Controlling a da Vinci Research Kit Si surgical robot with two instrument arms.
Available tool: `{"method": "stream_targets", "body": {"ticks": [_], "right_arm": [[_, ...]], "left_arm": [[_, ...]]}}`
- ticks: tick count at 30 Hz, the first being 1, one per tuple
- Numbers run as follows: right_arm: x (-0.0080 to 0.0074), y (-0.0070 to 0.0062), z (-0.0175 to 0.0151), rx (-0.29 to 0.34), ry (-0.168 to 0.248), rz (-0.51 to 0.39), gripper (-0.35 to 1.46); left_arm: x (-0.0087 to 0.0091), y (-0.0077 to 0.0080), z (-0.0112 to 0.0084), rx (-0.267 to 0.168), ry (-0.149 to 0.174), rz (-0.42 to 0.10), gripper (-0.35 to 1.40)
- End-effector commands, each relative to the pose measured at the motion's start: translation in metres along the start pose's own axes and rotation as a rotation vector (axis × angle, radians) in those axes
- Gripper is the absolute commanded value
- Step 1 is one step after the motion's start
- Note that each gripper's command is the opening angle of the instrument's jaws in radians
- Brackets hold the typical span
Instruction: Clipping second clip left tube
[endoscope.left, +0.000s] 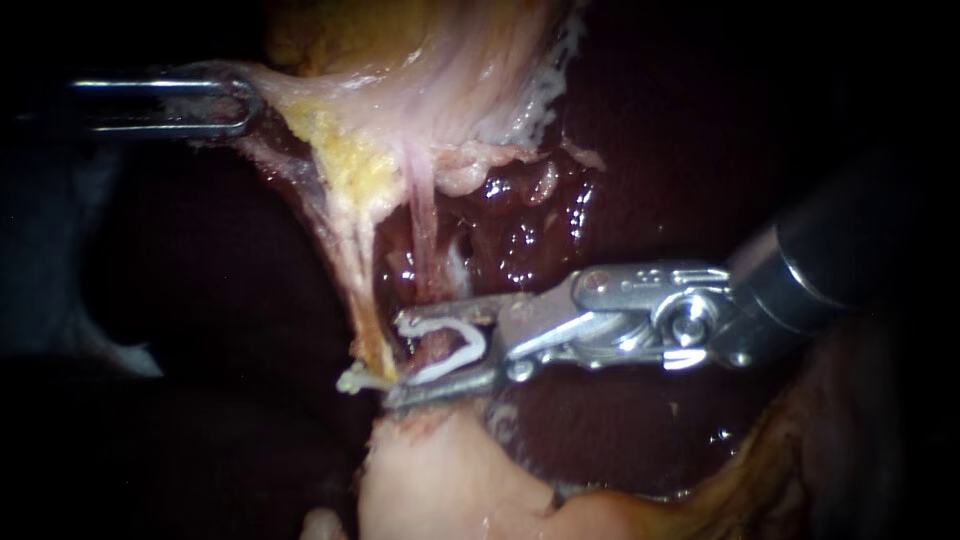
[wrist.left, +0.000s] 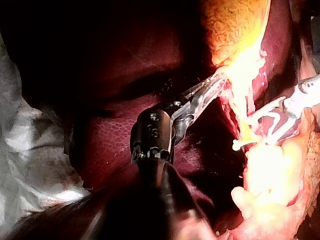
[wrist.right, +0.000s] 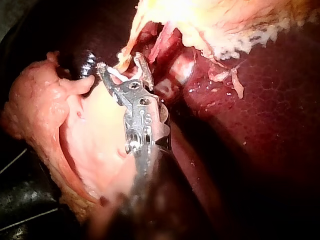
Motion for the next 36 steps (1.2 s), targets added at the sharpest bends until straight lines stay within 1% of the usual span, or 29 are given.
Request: {"method": "stream_targets", "body": {"ticks": [1,9,16,20,24,28,31,36], "right_arm": [[0.0,0.0001,0.0001,-0.001,0.0,0.0,0.49],[0.0002,0.0009,0.0017,0.034,-0.009,0.017,0.48],[0.0004,0.0013,0.0043,0.071,-0.003,0.022,0.48],[0.0004,0.0014,0.0054,0.087,0.005,0.022,0.48],[0.0005,0.0013,0.0062,0.09,0.01,0.025,0.48],[0.0005,0.0008,0.0064,0.105,0.024,0.032,0.48],[0.0006,0.0001,0.0066,0.127,0.031,0.037,0.48],[0.001,-0.0017,0.007,0.182,0.053,0.04,0.48]], "left_arm": [[0.0,0.0,0.0,-0.001,0.0,0.0,-0.35],[0.0,0.0,0.0,-0.001,0.0,0.0,-0.35],[0.0,0.0001,0.0001,0.0,0.0,0.0,-0.35],[0.0,0.0002,0.0002,0.0,0.001,0.0,-0.35],[0.0,0.0002,0.0002,0.001,0.001,0.0,-0.35],[0.0,0.0002,0.0003,0.001,0.001,0.0,-0.35],[0.0,0.0002,0.0003,0.001,0.001,0.0,-0.35],[0.0,0.0002,0.0003,0.001,0.001,0.0,-0.35]]}}
